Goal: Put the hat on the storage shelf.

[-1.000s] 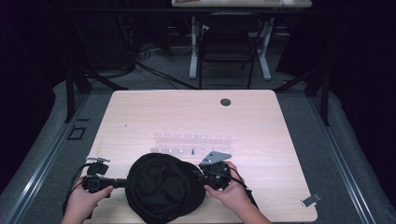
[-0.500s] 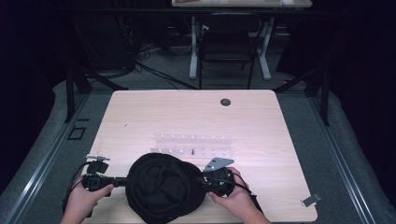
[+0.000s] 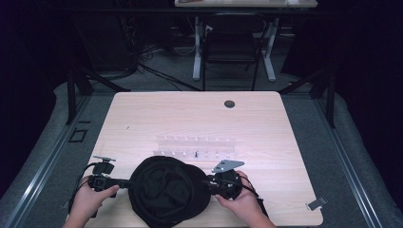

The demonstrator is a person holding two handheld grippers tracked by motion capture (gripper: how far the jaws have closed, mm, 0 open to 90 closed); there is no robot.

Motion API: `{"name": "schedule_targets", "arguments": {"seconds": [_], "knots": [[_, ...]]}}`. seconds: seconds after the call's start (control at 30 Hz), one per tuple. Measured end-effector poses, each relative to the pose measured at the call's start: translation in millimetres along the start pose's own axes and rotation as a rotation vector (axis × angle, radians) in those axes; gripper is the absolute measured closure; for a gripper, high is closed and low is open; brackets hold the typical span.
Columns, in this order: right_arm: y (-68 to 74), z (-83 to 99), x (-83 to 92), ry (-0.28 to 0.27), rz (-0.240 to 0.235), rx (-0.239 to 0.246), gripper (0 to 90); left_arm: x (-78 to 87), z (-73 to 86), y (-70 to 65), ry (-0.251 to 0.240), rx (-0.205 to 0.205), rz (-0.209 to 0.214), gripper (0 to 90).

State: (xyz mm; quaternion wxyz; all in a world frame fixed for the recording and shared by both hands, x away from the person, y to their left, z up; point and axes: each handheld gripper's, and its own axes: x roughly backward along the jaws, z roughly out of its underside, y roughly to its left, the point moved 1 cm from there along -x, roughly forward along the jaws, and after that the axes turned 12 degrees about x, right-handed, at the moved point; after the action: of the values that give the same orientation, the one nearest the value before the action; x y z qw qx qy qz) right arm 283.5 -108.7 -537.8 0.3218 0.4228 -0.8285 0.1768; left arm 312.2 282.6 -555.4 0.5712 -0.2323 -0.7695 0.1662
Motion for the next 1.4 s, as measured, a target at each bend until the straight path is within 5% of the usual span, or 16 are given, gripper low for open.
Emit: {"name": "schedule_targets", "arguments": {"seconds": [0.8,1.4], "knots": [[1.5,2.1,-0.1,-0.020,0.011,-0.007,70.3,-10.6,-0.3,-4.0,0.045,-0.010,-0.005,81.1],[5.1,-3.6,8.5,-0.010,0.027,0.022,66.7,11.5,-3.3,-25.2,0.044,-0.034,-0.057,84.6]]}}
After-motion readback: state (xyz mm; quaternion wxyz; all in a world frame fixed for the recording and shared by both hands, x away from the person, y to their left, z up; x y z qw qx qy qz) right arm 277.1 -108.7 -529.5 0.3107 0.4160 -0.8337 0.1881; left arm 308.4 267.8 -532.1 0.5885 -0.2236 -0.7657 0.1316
